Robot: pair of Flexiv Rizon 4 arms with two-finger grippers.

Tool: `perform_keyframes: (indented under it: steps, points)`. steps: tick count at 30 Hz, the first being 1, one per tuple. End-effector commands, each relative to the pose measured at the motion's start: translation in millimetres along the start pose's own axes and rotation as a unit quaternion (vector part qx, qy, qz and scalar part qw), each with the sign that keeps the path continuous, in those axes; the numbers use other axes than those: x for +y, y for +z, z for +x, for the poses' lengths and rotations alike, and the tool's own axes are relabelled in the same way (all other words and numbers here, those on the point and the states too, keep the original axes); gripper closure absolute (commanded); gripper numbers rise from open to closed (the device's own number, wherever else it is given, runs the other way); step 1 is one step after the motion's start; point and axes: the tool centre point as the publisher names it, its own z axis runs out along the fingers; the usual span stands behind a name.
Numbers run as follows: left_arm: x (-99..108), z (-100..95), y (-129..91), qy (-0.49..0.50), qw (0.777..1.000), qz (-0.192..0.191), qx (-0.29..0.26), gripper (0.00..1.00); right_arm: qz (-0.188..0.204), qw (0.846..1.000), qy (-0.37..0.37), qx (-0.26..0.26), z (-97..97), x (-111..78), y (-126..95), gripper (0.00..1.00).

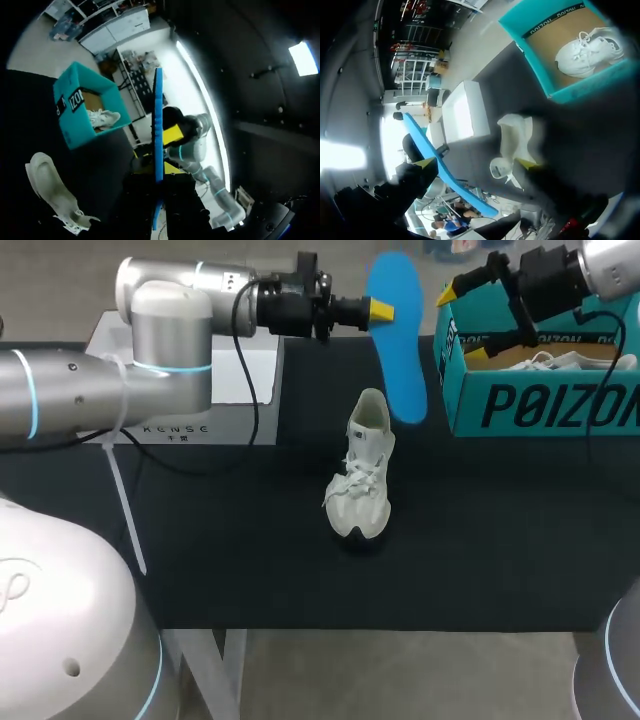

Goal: Take the shoe out of the shoebox, open the shoe tongue, remove and reinsert the insole, then place the shoe into the shoebox

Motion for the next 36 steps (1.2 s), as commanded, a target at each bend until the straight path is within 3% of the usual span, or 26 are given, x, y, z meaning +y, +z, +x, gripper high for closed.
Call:
perform_keyframes:
  steps: [1,10,17,20,25,31,36]
  points:
    - [-3.6,-5.1,-1.1,-0.360,0.927,-0.003,0.108,1.00,-0.001,1.000,-0.001,-0.001,0.4,-0.1,0.1,0.00]
    - [-3.6,-5.1,-1.1,-0.360,0.927,-0.003,0.108,1.00,-0.010,1.000,-0.003,-0.002,-0.4,0.3,-1.3,0.00]
    - [-3.6,-4.7,-0.7,-0.359,0.927,-0.007,0.108,1.00,-0.028,0.999,-0.026,-0.017,10.7,2.7,-8.5,0.00]
    - [-2.0,-5.7,1.7,-0.331,0.940,-0.006,0.082,1.00,-0.037,0.998,-0.043,-0.033,17.5,3.9,-12.9,0.00]
    - [1.0,-10.7,3.4,-0.265,0.963,0.001,0.048,1.00,-0.047,0.987,-0.091,-0.121,38.1,-1.6,-29.0,0.00]
    - [-1.0,-11.4,4.3,-0.250,0.966,-0.006,0.063,1.00,-0.043,0.973,-0.133,-0.184,63.1,-12.8,-40.3,0.00]
    - [-2.2,-15.4,7.2,-0.206,0.978,-0.032,0.030,1.00,-0.034,0.943,-0.185,-0.276,75.4,-25.5,-42.1,0.00]
